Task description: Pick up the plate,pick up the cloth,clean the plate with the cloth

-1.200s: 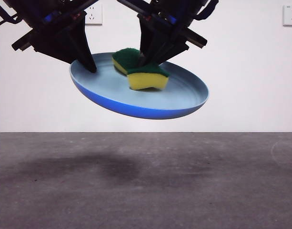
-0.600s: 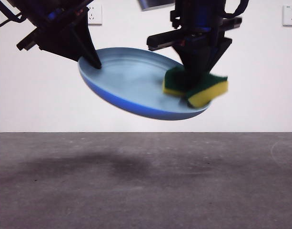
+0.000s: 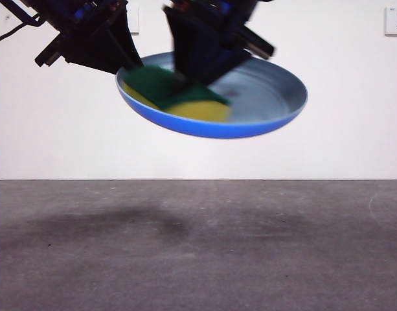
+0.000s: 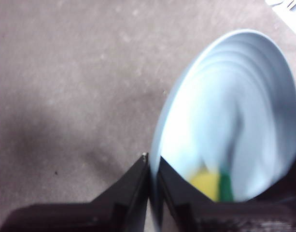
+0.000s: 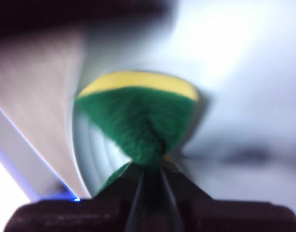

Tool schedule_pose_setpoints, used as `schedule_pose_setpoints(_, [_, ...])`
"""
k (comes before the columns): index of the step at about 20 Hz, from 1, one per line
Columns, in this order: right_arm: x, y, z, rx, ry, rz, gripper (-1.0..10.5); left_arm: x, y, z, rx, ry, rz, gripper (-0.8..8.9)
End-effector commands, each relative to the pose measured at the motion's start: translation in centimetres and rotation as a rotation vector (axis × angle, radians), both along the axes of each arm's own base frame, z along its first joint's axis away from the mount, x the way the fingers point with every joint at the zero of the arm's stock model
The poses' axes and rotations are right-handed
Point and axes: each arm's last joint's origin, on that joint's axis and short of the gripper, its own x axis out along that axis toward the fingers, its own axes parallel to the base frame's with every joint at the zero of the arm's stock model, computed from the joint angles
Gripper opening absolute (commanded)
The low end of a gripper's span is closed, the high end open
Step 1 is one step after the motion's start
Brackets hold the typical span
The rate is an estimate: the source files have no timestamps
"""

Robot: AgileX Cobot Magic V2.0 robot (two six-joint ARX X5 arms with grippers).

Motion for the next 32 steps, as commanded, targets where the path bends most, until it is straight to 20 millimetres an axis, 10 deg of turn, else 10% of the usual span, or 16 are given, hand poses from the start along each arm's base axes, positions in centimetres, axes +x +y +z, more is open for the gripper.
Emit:
schedule_pose_setpoints(1, [0.3,-1.5,-1.0,-0.277,-0.098,-0.139,-0.2,0.2,0.4,0.2,-0.026,-0.002,0.005,-0.08])
schedule_pose_setpoints(11, [-2.7,-5.9,7.4,-0.067,-0.478,-0.359,-0.2,2.2,1.7,-2.5,0.336,-0.046,0.181,-0.08])
schedule_pose_setpoints(25, [-6.6,-10.2,11.4,0.076,-0.558,-0.399,-0.2,7.1,2.8,-10.7,0.446,0.179,0.233,0.07])
schedule_pose_setpoints(32, [-5.5,-9.6,10.5,0.068,-0.488,-0.362,-0.2,7.4,2.7,-10.5,0.425,0.148,0.238,3.77])
